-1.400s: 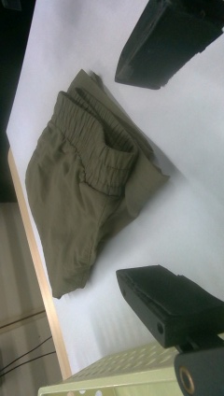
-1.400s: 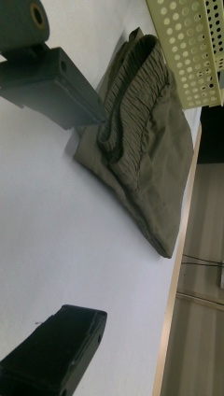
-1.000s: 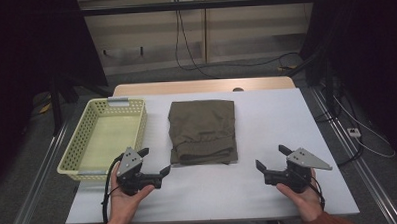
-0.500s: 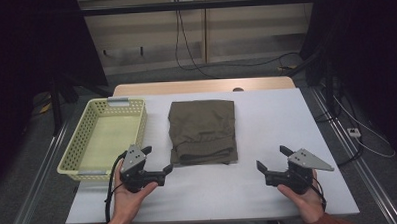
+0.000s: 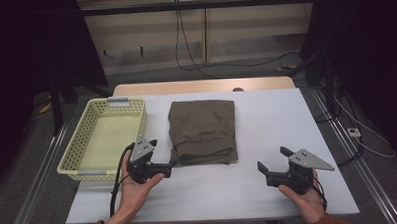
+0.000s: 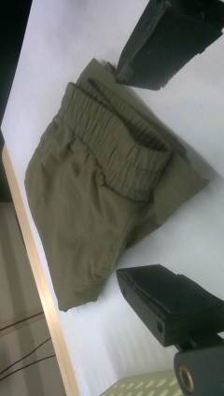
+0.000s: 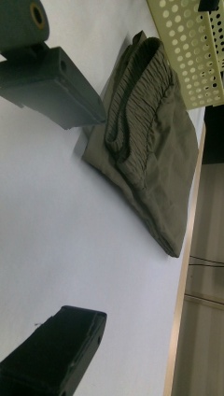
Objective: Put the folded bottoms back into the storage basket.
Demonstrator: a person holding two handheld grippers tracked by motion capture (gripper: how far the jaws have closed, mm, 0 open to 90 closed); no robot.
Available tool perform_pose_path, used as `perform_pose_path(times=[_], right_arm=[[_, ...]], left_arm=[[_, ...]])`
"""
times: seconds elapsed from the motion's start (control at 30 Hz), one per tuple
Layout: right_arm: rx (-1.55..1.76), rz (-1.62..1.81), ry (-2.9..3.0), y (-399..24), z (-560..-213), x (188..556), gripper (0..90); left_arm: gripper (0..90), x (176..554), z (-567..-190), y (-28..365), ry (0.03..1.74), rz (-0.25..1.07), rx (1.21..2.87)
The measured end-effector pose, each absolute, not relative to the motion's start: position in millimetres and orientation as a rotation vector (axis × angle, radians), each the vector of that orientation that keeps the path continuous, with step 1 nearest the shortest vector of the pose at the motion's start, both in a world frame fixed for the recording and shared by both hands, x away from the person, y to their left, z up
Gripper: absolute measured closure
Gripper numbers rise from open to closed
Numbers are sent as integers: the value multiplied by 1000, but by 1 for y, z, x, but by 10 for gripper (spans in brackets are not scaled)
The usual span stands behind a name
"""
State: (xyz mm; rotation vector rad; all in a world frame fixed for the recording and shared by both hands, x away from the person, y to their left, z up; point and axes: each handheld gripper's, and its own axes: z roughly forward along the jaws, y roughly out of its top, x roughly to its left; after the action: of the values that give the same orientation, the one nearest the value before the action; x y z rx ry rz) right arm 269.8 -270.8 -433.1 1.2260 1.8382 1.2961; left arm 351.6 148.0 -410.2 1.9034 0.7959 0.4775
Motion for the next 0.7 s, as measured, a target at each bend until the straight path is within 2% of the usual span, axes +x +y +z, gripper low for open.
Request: perform_pose_path(times=[0.57,0.7], right_arm=[[1244,1287,1840,-273,-434,271,61],[1242,1286,1843,-272,-434,271,63]], left_arm=[[69,384,-401,121,790,507,1962],[69,393,-397,121,820,495,1920]])
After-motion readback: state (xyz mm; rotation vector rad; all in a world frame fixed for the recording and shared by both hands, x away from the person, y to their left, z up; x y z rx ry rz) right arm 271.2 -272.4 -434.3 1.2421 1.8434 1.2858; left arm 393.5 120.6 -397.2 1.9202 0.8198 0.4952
